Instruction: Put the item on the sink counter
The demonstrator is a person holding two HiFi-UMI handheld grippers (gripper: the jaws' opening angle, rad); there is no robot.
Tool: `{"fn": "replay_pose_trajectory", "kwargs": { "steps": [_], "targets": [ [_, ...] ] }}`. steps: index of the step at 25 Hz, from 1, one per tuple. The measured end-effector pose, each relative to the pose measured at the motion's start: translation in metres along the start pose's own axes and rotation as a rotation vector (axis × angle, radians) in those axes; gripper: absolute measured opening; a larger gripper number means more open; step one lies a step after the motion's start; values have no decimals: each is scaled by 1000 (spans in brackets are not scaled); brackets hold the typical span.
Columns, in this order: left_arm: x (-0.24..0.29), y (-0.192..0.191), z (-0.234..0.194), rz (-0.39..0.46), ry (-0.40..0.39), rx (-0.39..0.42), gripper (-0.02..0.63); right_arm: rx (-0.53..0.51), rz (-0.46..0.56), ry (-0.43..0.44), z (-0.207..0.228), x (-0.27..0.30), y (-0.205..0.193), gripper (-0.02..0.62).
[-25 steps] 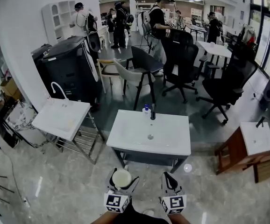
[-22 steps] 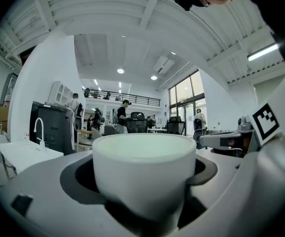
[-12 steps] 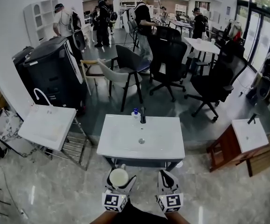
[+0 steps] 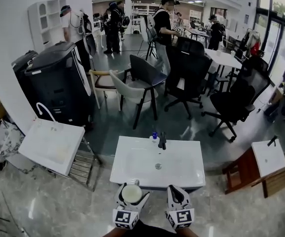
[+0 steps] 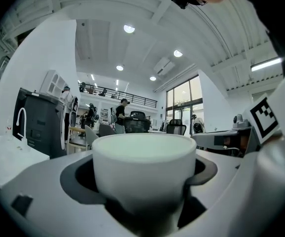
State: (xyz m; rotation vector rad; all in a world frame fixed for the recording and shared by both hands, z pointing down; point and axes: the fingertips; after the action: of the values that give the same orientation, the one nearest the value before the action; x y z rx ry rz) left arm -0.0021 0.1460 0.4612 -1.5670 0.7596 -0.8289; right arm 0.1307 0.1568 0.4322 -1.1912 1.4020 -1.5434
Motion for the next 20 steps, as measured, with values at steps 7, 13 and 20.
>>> {"fn": "replay_pose_trajectory", "kwargs": {
  "steps": [7, 13, 20],
  "targets": [
    [35, 12, -67, -18, -31, 5, 448, 6, -17, -25, -13, 73, 11, 32],
    [52, 11, -120, -29, -23, -1, 448, 4, -20, -44, -30, 124, 13, 34],
    [66, -2, -175, -58, -22, -36, 448, 7, -58, -45, -47, 168, 9, 34]
  ]
}}
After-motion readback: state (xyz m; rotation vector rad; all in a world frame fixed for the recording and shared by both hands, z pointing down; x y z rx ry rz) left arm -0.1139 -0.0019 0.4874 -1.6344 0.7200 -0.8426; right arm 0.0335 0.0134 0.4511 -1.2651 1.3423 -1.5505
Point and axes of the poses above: the fingertips, and each gripper's own axes: x forward along the fingers, z to its right, y out of its top, and after that the axes turned 1 degree about -y, right-handed
